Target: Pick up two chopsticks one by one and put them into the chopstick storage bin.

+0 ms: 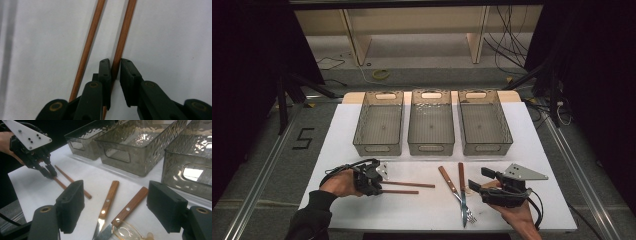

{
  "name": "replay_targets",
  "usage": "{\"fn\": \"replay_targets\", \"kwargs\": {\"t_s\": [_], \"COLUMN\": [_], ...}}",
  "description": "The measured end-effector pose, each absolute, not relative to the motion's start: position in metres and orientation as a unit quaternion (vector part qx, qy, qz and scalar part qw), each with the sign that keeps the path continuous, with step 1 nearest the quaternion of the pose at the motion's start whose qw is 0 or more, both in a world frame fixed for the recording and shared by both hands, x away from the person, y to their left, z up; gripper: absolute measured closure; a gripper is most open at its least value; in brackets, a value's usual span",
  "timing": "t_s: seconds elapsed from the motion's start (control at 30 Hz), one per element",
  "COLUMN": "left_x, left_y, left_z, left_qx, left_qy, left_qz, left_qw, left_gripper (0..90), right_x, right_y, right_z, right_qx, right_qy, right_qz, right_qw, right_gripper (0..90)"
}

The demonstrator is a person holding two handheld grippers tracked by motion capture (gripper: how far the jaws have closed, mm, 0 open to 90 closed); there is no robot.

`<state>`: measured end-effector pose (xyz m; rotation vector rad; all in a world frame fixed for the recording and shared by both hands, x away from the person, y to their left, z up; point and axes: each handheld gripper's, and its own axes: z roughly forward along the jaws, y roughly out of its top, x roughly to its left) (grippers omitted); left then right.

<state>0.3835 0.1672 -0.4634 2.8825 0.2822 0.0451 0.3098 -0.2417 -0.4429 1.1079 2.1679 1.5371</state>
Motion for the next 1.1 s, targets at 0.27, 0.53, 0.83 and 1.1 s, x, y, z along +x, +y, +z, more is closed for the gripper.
{"fn": "replay_targets", "kwargs": {"t_s": [0.27,0.53,0.83,1.1], "left_x": [0.381,0.380,0.376,0.377], "left_y": [0.167,0.167,0.167,0.167], "left_z": [-0.463,-0.463,-0.449,-0.435], "left_qx": [0.989,0.990,0.984,0.973], "left_qy": [0.070,0.062,0.064,0.097], "left_qz": [0.008,0.006,0.013,0.022], "left_qw": [0.126,0.131,0.164,0.210], "left_gripper": [82.9,84.0,84.1,84.0], "right_x": [0.310,0.310,0.310,0.310], "right_y": [-0.243,-0.242,-0.242,-0.242], "right_z": [-0.443,-0.442,-0.442,-0.442], "right_qx": [0.381,0.381,0.381,0.381], "right_qy": [0.747,0.748,0.748,0.748], "right_qz": [0.529,0.527,0.527,0.527], "right_qw": [0.133,0.132,0.132,0.132], "right_gripper": [31.1,31.2,31.3,31.2]}}
